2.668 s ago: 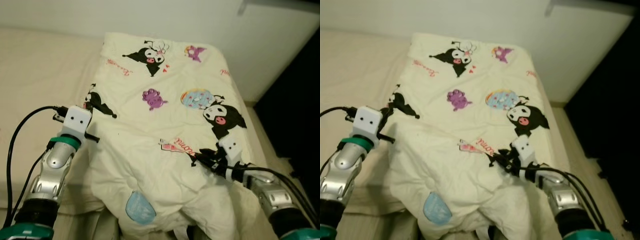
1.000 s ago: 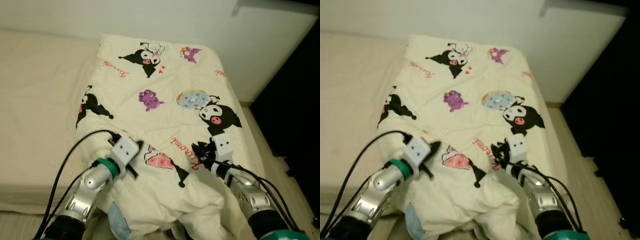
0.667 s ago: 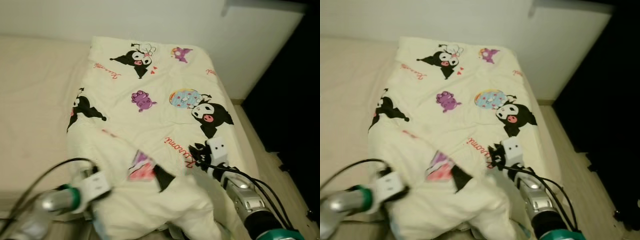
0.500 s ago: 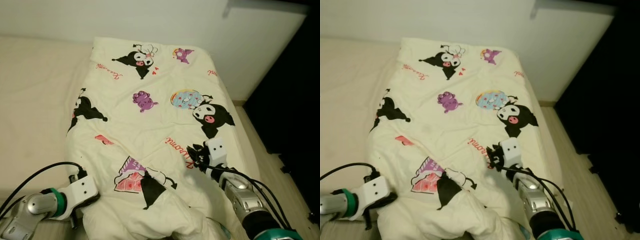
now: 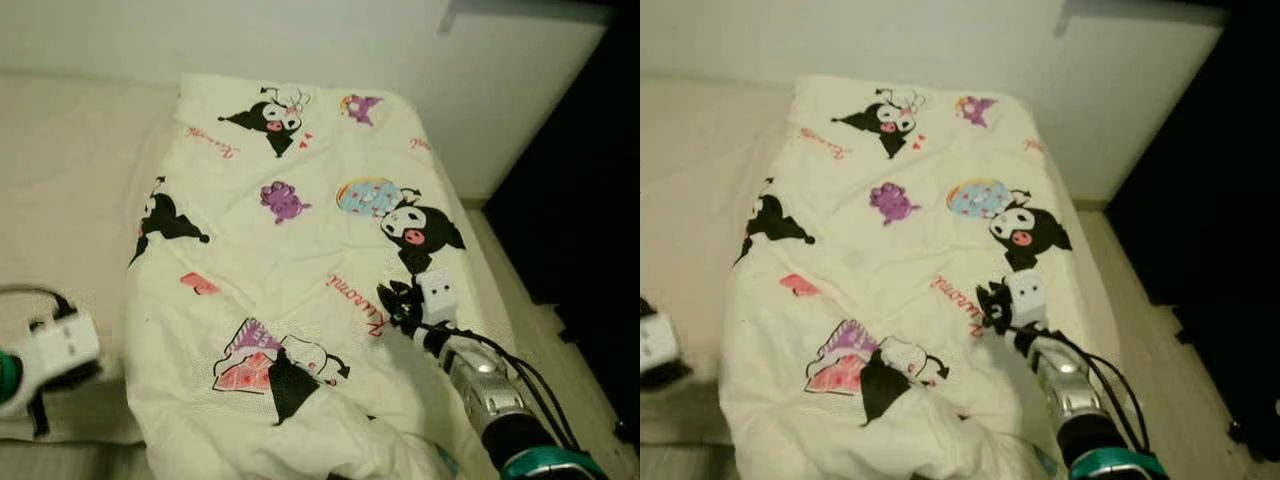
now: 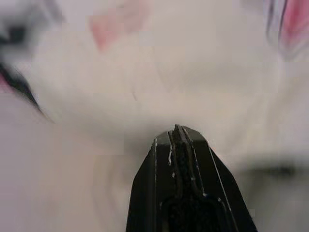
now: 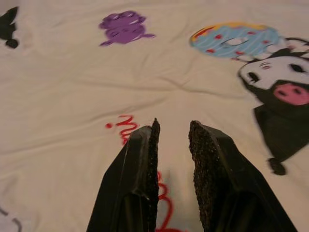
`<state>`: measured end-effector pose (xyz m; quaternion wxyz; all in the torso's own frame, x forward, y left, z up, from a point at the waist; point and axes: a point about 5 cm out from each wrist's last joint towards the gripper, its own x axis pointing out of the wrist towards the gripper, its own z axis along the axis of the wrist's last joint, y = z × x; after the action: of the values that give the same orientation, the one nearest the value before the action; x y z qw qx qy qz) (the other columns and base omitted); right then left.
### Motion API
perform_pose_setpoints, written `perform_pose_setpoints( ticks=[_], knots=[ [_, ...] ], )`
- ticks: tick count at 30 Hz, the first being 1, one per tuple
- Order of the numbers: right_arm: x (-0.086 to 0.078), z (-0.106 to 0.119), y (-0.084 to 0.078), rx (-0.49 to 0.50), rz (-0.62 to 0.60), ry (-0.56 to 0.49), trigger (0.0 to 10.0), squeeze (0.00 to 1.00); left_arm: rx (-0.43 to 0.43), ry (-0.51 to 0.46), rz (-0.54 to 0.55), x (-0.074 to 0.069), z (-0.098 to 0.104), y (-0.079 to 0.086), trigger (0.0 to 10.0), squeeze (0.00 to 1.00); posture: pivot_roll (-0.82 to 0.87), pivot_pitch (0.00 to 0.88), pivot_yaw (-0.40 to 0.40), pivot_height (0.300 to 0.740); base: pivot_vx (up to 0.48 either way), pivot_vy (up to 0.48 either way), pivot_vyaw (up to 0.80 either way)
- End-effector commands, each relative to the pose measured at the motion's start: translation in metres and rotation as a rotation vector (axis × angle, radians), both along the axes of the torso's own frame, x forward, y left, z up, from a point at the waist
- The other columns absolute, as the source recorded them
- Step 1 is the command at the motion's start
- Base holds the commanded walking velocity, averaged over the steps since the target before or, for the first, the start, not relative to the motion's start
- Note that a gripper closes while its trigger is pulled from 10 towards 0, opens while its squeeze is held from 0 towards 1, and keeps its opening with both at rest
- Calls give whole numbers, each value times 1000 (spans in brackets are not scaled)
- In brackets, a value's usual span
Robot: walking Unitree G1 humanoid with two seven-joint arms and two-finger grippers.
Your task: Clean up the room
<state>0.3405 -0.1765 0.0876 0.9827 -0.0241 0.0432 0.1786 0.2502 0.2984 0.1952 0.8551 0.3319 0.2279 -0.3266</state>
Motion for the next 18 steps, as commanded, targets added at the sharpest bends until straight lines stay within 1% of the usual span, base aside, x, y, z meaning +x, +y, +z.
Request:
perform_pose_setpoints(
  ticks=[1, 2, 3, 4, 5, 6, 7, 8, 9, 10, 11, 12, 13, 14, 15, 16, 17, 18],
  knots=[
    [-2, -6, -8, 7, -34, 24, 10000, 0, -97, -8, -32, 1, 8, -9, 10000, 0, 199, 54, -67, 600, 0, 0, 0],
    [-2, -6, -8, 7, -34, 24, 10000, 0, -97, -8, -32, 1, 8, -9, 10000, 0, 199, 54, -67, 600, 0, 0, 0],
    [-3, -7, -7, 10, -37, 28, 10000, 0, -130, -48, -48, 4, 13, -15, 10000, 0, 199, 54, -67, 600, 0, 0, 0],
    [-4, -9, -5, 16, -36, 30, 10000, 0, -175, -101, -63, 10, 12, -26, 10000, 0, 202, 51, -66, 600, 0, 0, 0],
    [-8, -13, 3, 23, -31, 32, 10000, 0, -256, -200, -39, 24, -2, -48, 10000, 0, 202, 51, -66, 600, 0, 0, 0],
    [-9, -15, 5, 26, -31, 33, 10000, 0, -279, -234, -18, 29, -8, -56, 10000, 0, 202, 51, -66, 600, 0, 0, 0],
    [-9, -15, 5, 26, -31, 33, 10000, 0, -279, -234, -18, 29, -8, -56, 10000, 0, 202, 51, -66, 600, 0, 0, 0],
    [-9, -15, 6, 27, -32, 33, 10000, 0, -288, -252, -5, 32, -12, -61, 10000, 0, 202, 51, -66, 600, 0, 0, 0],
    [-11, -17, 7, 31, -40, 34, 10000, 0, -295, -271, 35, 37, -24, -68, 10000, 0, 192, 40, -68, 600, 0, 0, 0],
    [-11, -17, 7, 31, -40, 34, 10000, 0, -295, -271, 35, 37, -24, -68, 10000, 0, 192, 40, -68, 600, 0, 0, 0],
    [-14, -21, 8, 38, -56, 37, 10000, 0, -299, -290, 85, 43, -42, -81, 10000, 0, 192, 40, -68, 600, 0, 0, 0],
    [-16, -23, 9, 43, -67, 37, 10000, 0, -303, -290, 116, 44, -52, -91, 10000, 0, 192, 40, -68, 600, 0, 0, 0],
    [-16, -23, 9, 43, -67, 37, 10000, 0, -303, -290, 116, 44, -52, -91, 10000, 0, 192, 40, -68, 600, 0, 0, 0],
    [-19, -26, 9, 53, -87, 41, 10000, 0, -333, -264, 107, 43, -65, -107, 10000, 0, 174, 29, -67, 600, 0, 0, 0],
    [-21, -28, 9, 62, -101, 47, 10000, 0, -359, -229, 100, 41, -74, -118, 10000, 0, 174, 29, -67, 600, 0, 0, 0],
    [-21, -28, 9, 62, -101, 47, 10000, 0, -359, -229, 100, 41, -74, -118, 10000, 0, 174, 29, -67, 600, 0, 0, 0],
    [-23, -32, 9, 67, -124, 60, 10000, 0, -362, -161, 66, 35, -88, -128, 10000, 0, 152, 21, -54, 600, 0, 0, 0],
    [-24, -34, 9, 69, -139, 68, 10000, 0, -360, -116, 43, 30, -98, -135, 10000, 0, 145, 21, -53, 600, 0, 0, 0]
  ],
)
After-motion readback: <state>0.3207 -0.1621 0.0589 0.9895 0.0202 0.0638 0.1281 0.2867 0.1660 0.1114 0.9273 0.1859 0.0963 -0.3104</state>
